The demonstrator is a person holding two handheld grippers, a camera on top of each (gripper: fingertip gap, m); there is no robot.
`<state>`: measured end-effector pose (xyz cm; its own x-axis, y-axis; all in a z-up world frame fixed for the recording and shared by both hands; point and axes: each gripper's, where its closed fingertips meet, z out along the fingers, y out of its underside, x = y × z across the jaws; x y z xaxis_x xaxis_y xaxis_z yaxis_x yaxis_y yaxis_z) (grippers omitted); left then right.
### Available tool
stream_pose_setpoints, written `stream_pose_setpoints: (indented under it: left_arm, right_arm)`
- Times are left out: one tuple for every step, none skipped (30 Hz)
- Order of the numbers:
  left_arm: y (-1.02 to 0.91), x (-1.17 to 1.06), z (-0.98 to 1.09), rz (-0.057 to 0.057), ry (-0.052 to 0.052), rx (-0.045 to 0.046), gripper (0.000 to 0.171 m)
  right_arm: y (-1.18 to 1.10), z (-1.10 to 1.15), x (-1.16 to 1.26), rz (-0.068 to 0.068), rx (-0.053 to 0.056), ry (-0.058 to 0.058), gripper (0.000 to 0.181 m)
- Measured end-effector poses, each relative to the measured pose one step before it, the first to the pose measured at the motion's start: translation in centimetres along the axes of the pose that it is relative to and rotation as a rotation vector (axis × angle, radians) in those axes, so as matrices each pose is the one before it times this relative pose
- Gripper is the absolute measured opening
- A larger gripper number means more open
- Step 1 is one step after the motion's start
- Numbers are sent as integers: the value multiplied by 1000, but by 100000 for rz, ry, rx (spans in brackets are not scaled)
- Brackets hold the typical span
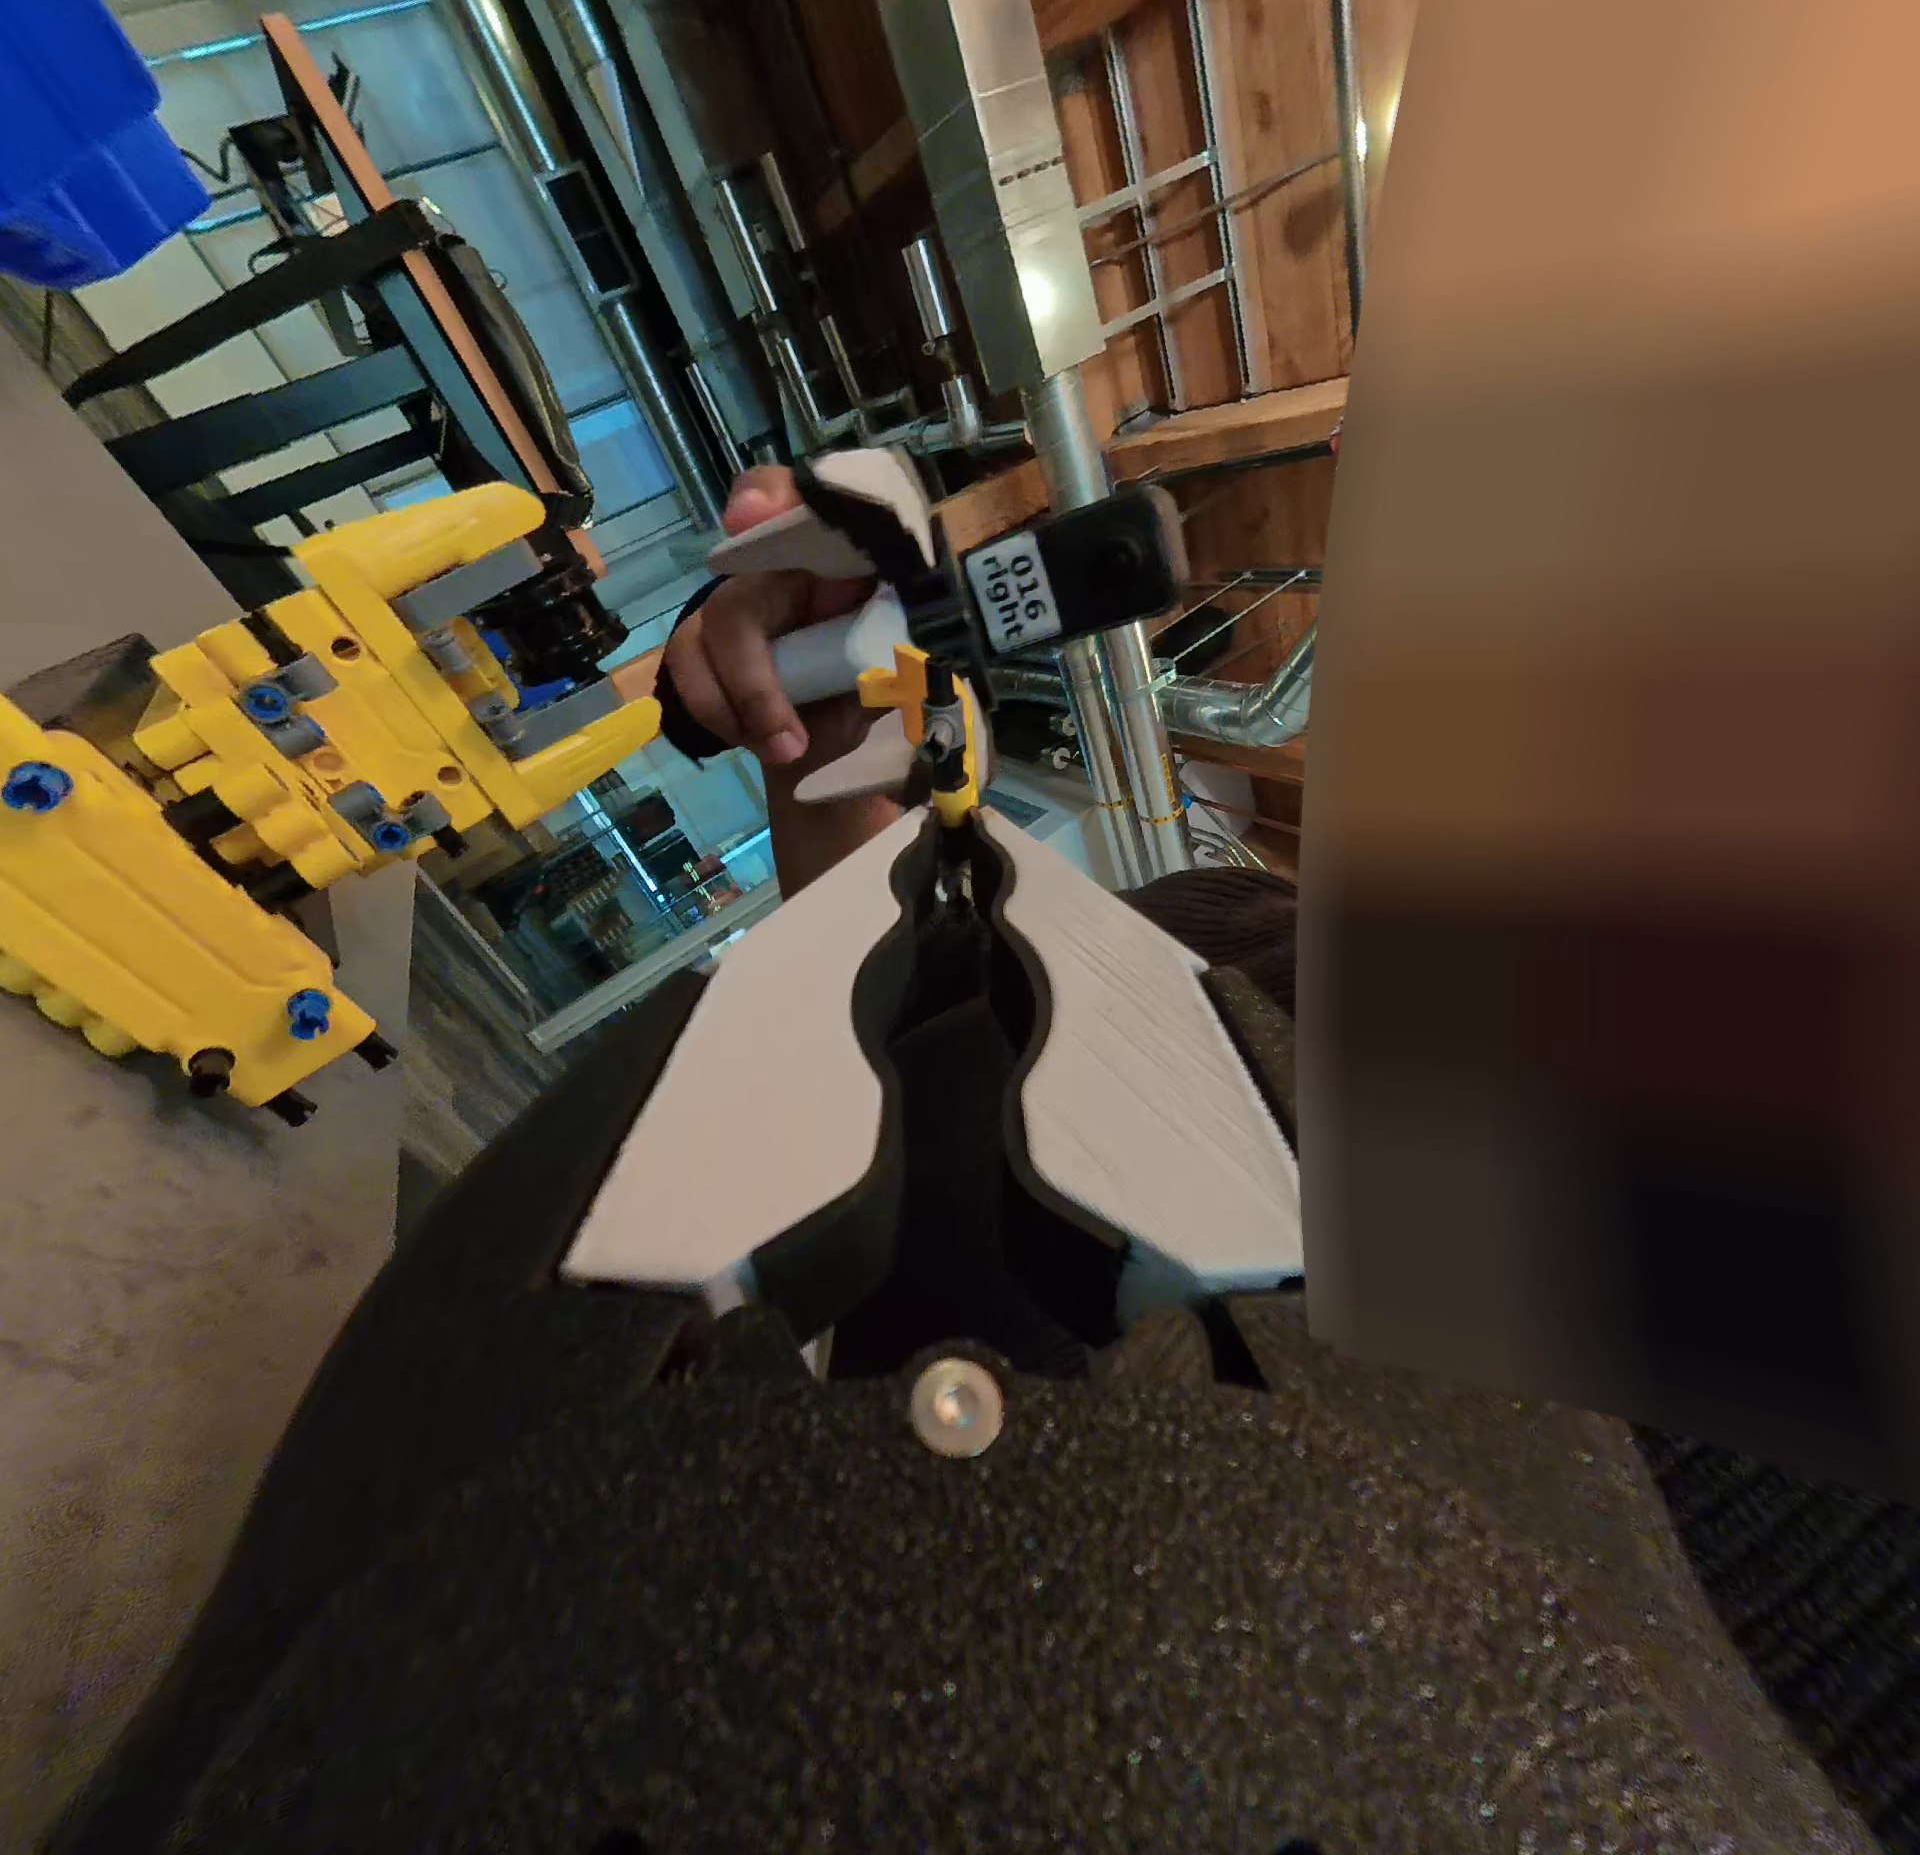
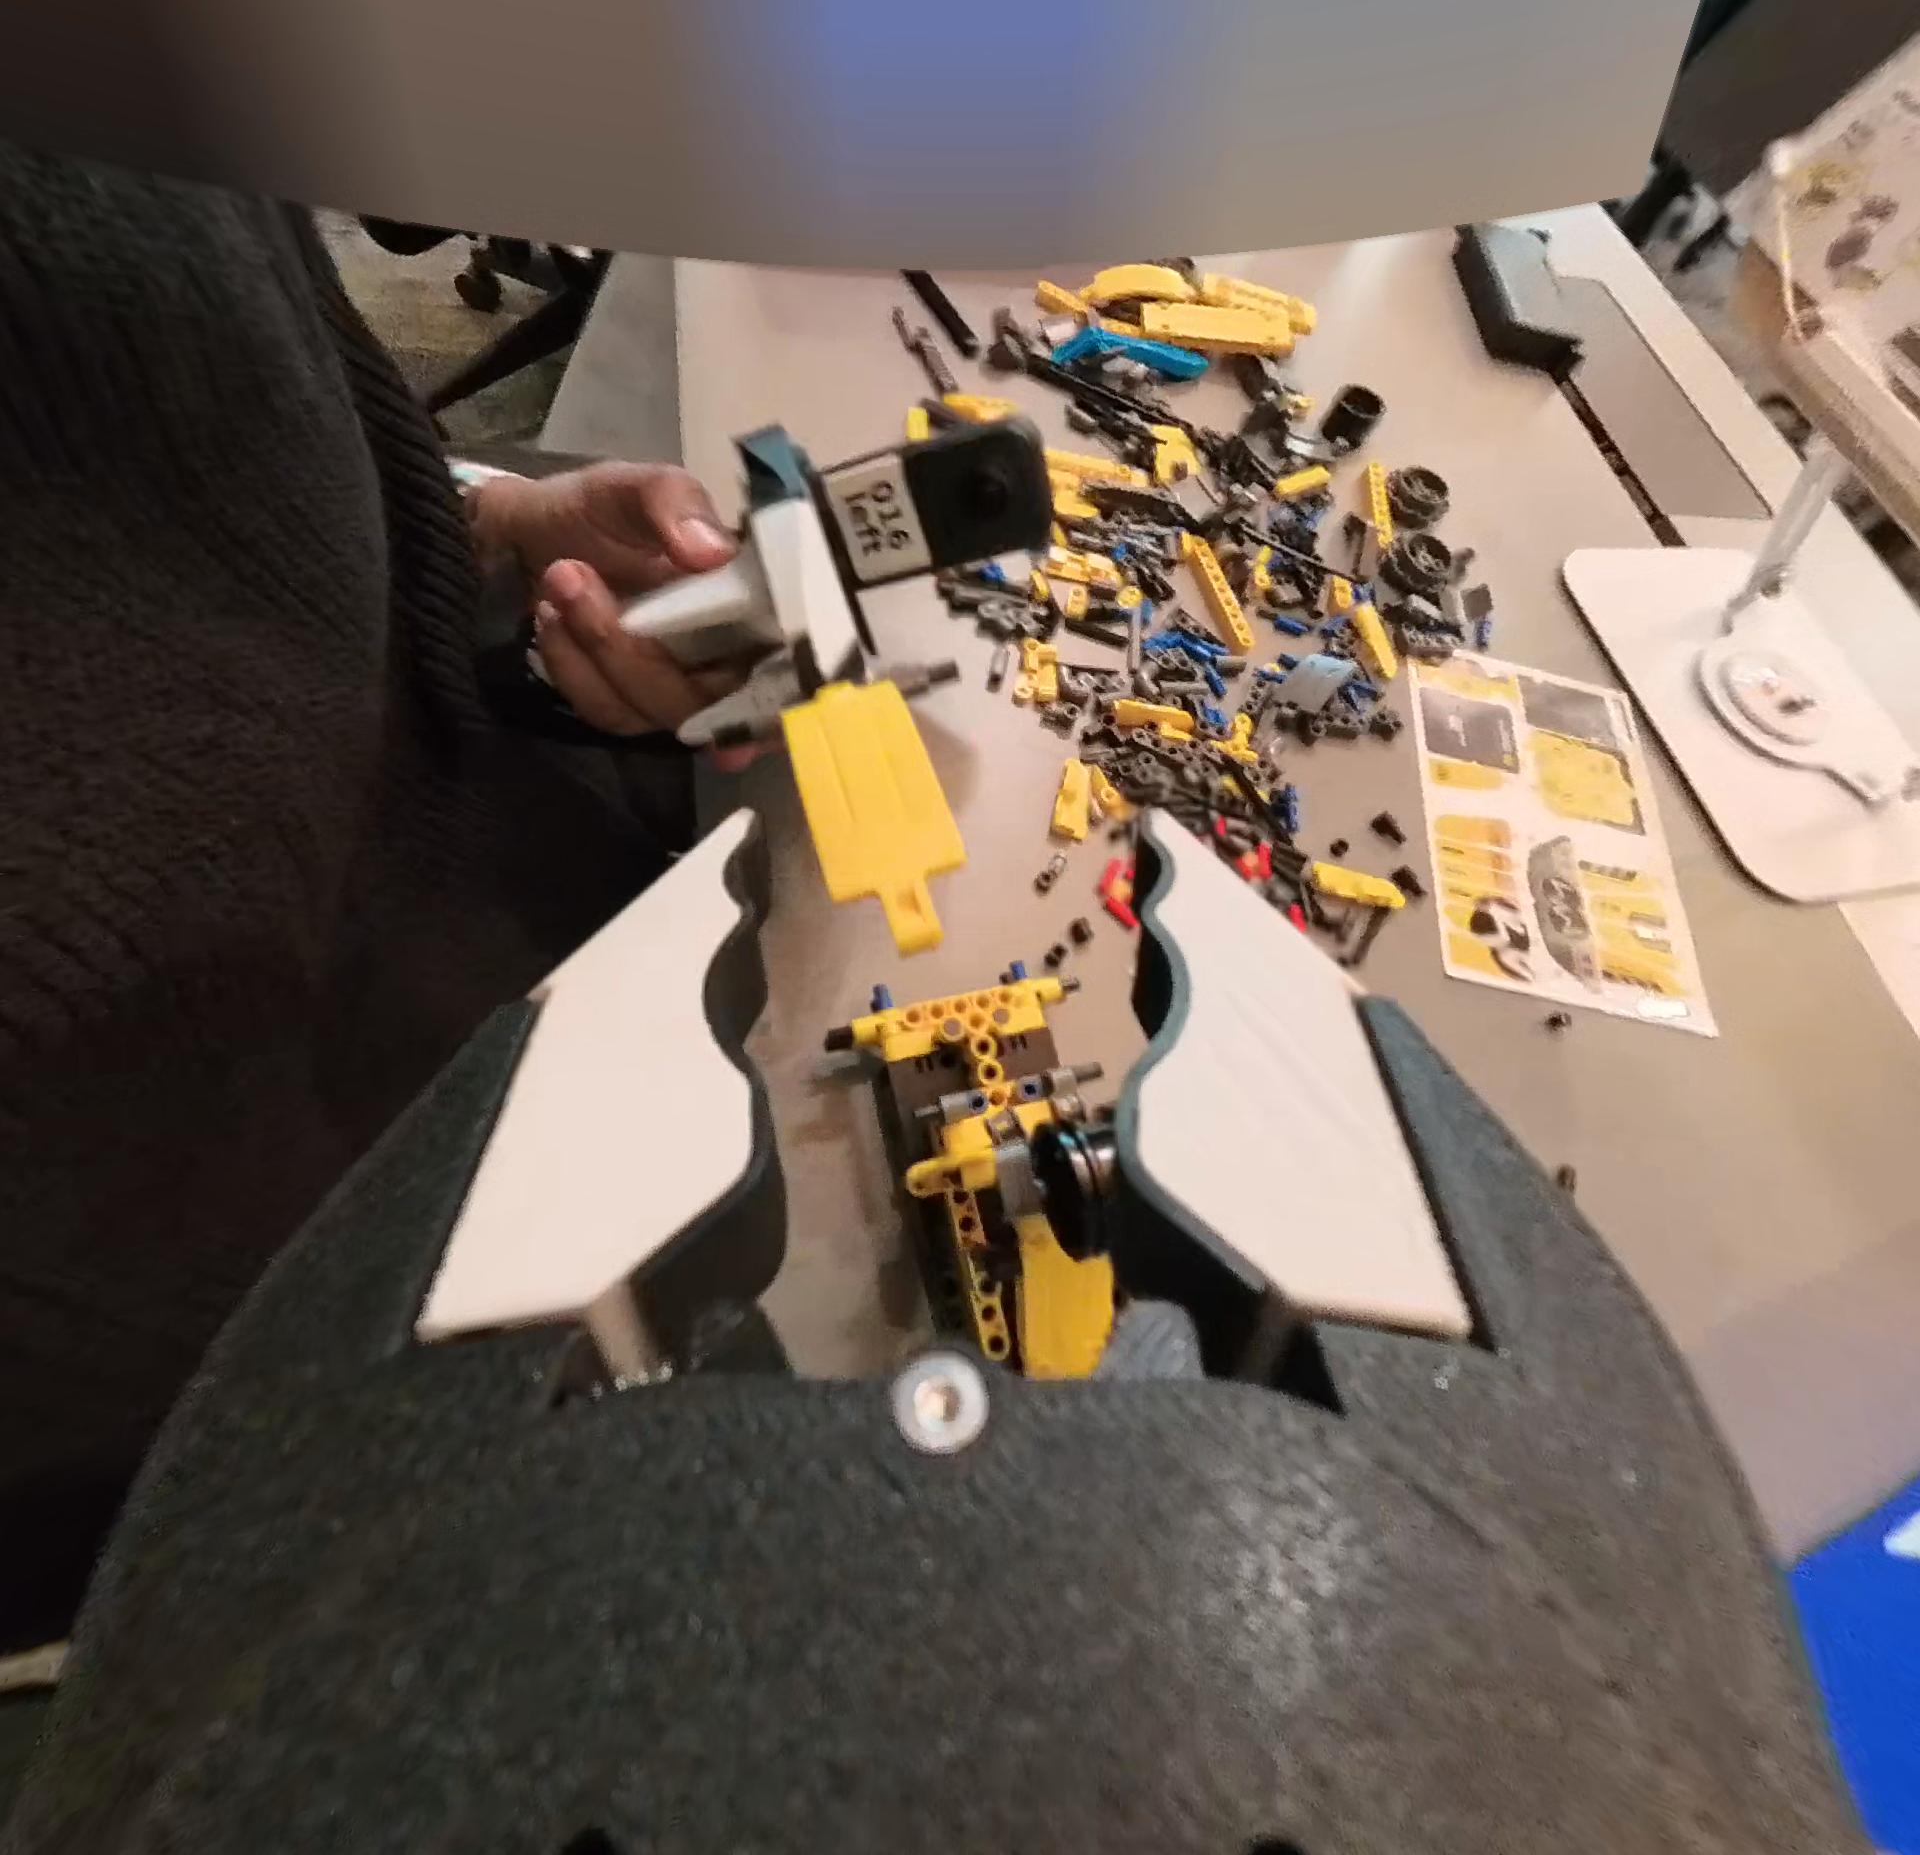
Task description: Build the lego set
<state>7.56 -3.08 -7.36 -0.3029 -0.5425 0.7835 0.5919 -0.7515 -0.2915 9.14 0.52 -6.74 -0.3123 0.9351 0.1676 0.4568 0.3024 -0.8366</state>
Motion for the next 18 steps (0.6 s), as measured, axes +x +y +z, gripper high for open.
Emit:
stream_pose_setpoints:
  left_arm:
    - [157, -187, 47, -966, -456, -882, 4]
    - [189, -171, 77, -1019, -339, -986, 4]
    - [167, -165, 74, -917, -317, -709, 4]
    - [171, -159, 90, -855, -336, -756, 4]
    - [181, -93, 77, -417, -37, -705, 3]
    - [139, -117, 66, -84, -554, -543, 3]
    - [102, -99, 49, 282, -730, -333, 4]
    - [69, 17, 37, 322, -131, -446, 4]
    - [37, 47, 29, 182, 32, -275, 3]
    - [25, 5, 13, 221, -255, -326, 3]
    - [18, 124, 16, 198, 546, -219, 3]
    - [28, 97, 14, 60, 493, -327, 3]
    - [-2, 21, 1, 176, 41, -90, 3]
    - [-57, 86, -29, -61, 569, 184, 3]
    - [-107, 77, -69, -325, 703, 404, 3]
    - [-74, 30, -79, -270, 462, 223, 3]
    - [-24, -10, -63, -301, 291, -38, 3]
    - [-3, -14, -41, -619, 339, -56, 3]
  right_arm:
    - [-428, 70, -543, -2247, 727, -2732, 70]
    - [-324, 288, -755, -2618, -151, -3668, 70]
    - [-83, 481, -817, -2041, -1774, -4356, 69]
    - [187, 623, -636, -991, -3364, -3866, 68]
    - [325, 626, -433, -459, -4030, -3100, 70]
    - [324, 553, -285, -446, -3608, -2337, 70]
    - [219, 447, -150, -608, -2478, -1567, 70]
    - [96, 312, -170, -1019, -1308, -1629, 70]
    - [-34, 177, -144, -1560, -255, -1348, 70]
    - [-139, 62, 26, -1808, 551, -247, 67]
    - [-117, 6, 157, -1674, 436, 571, 62]
    - [-77, -42, 203, -1523, 180, 810, 58]
    - [-113, -55, 175, -1220, 474, 698, 56]
    - [-103, -41, 118, -659, 615, 422, 56]
    - [-53, 8, 92, -289, 353, 272, 56]
    - [20, 29, 67, -361, -19, 197, 56]
    - [46, 71, 52, -732, -166, 316, 57]
    - [-16, 58, 107, -1001, 138, 770, 60]
